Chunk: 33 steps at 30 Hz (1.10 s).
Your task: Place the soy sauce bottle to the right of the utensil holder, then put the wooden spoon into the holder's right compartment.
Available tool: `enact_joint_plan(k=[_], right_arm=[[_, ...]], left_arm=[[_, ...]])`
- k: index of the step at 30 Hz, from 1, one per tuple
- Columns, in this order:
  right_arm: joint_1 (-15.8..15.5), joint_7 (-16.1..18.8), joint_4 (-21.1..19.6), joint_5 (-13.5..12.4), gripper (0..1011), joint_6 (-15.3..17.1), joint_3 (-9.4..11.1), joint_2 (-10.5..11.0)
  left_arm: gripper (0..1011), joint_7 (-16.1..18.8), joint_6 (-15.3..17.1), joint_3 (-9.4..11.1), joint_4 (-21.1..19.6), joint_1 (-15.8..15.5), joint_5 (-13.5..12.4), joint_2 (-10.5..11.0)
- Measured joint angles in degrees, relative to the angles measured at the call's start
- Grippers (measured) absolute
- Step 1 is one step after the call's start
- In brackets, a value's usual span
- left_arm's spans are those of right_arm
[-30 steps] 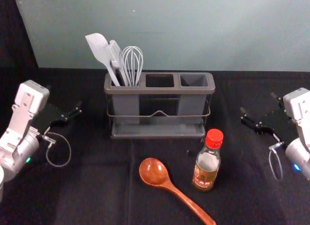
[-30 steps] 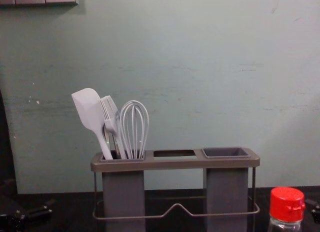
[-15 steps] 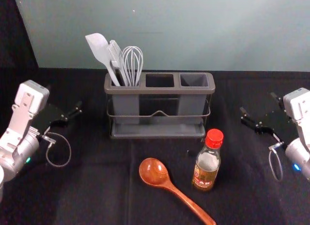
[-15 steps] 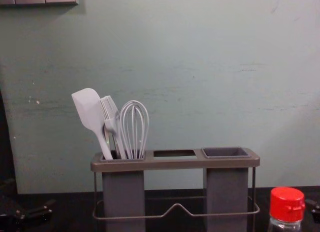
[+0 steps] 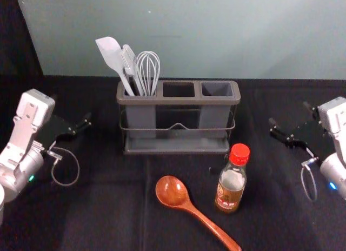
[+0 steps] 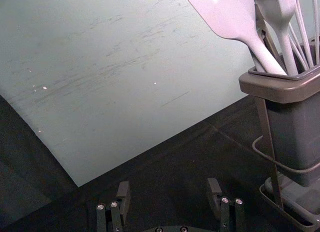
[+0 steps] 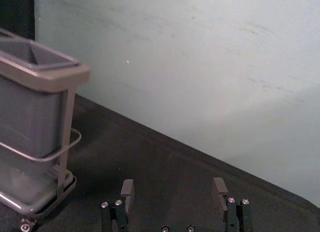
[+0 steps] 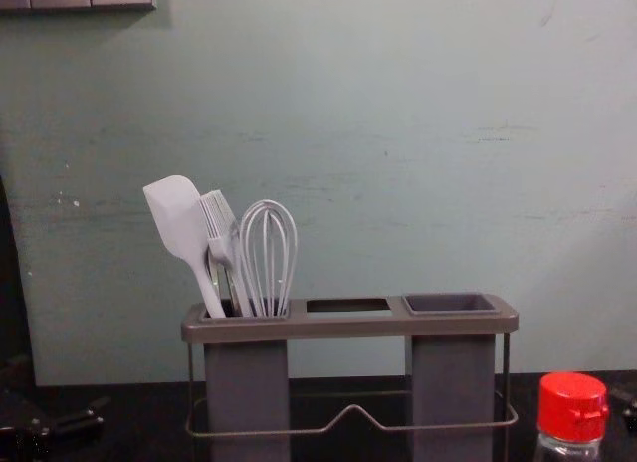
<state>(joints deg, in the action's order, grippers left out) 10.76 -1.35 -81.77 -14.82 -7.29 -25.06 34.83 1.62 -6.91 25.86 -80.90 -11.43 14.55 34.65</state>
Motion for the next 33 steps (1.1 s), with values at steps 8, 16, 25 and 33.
enact_joint_plan(k=[8,16,25,33], right_arm=[[-6.19,2.53,-6.83,-4.82,1004,-0.96,4.37,2.41],[-14.0,7.88,-14.9,-11.62,1004,-1.31,8.73,6.12],[-23.21,13.44,-22.29,-17.02,1004,0.35,13.81,11.94],[-25.89,20.51,-22.85,-18.67,1004,-0.62,14.51,14.15]], left_arm=[[1005,0.0,0.0,0.0,0.0,0.0,0.0,0.0],[1005,0.0,0.0,0.0,0.0,0.0,0.0,0.0],[1005,0.0,0.0,0.0,0.0,0.0,0.0,0.0],[1005,0.0,0.0,0.0,0.0,0.0,0.0,0.0]])
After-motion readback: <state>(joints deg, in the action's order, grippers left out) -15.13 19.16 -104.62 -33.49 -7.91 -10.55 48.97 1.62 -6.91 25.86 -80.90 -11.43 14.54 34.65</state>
